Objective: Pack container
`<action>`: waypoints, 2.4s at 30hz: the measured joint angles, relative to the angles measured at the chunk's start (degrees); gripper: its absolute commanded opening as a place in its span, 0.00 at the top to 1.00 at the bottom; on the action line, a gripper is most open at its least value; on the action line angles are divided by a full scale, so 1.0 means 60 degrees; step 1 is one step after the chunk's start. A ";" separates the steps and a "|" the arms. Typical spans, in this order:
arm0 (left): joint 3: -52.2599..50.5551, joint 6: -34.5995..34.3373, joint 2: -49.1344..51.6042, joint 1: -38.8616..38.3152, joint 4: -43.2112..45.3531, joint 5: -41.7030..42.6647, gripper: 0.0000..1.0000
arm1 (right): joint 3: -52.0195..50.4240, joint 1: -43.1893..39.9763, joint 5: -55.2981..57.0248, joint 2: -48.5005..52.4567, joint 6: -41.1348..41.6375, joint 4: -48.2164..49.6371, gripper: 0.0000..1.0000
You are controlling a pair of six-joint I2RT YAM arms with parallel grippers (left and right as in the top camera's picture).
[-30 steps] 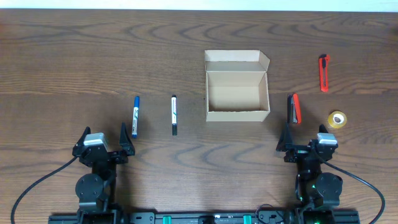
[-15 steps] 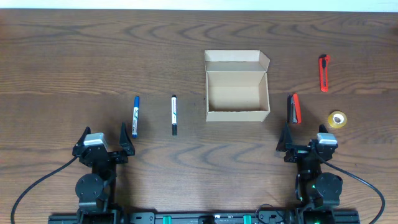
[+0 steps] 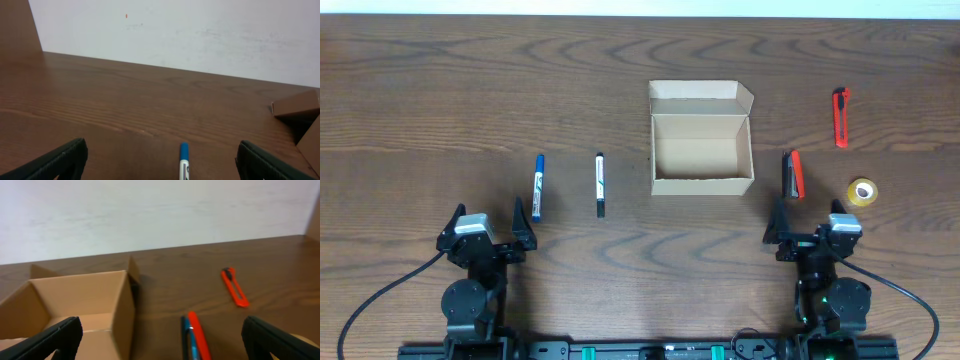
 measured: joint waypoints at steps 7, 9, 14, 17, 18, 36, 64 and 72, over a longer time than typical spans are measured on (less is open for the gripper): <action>0.0004 0.0004 0.0000 0.0000 -0.0004 0.0000 0.05 | 0.1410 0.0000 -0.0186 0.0168 -0.0058 -0.2280 0.01; 0.0004 0.0000 0.0000 0.0000 -0.0007 0.0000 0.05 | 0.2215 0.0000 0.0259 0.0470 -0.0168 -0.2794 0.01; 0.0004 0.0000 0.0000 0.0000 -0.0007 0.0000 0.05 | 0.4608 0.0000 0.1428 0.2186 -0.0499 -0.3625 0.01; 0.0007 0.0000 -0.0004 0.0000 -0.0007 0.0000 0.05 | 0.6349 0.0000 0.1993 0.3796 -0.0557 -0.4535 0.01; 0.0007 -0.0004 -0.0004 0.0000 -0.0007 0.0000 0.05 | 0.7180 0.0000 0.2218 0.4550 -0.0565 -0.5115 0.01; 0.0040 0.0000 -0.0004 0.0000 -0.0055 0.0004 0.05 | 1.5915 -0.0069 0.1341 1.1978 -0.0339 -1.3096 0.01; 0.0040 0.0004 -0.0004 0.0000 -0.0051 0.0004 0.05 | 1.6032 -0.5169 0.0466 1.6629 -0.0062 -1.0280 0.01; 0.0040 0.0000 0.0000 0.0000 -0.0051 0.0004 0.05 | 1.6032 -0.5344 0.0630 1.6914 -0.0080 -1.0185 0.01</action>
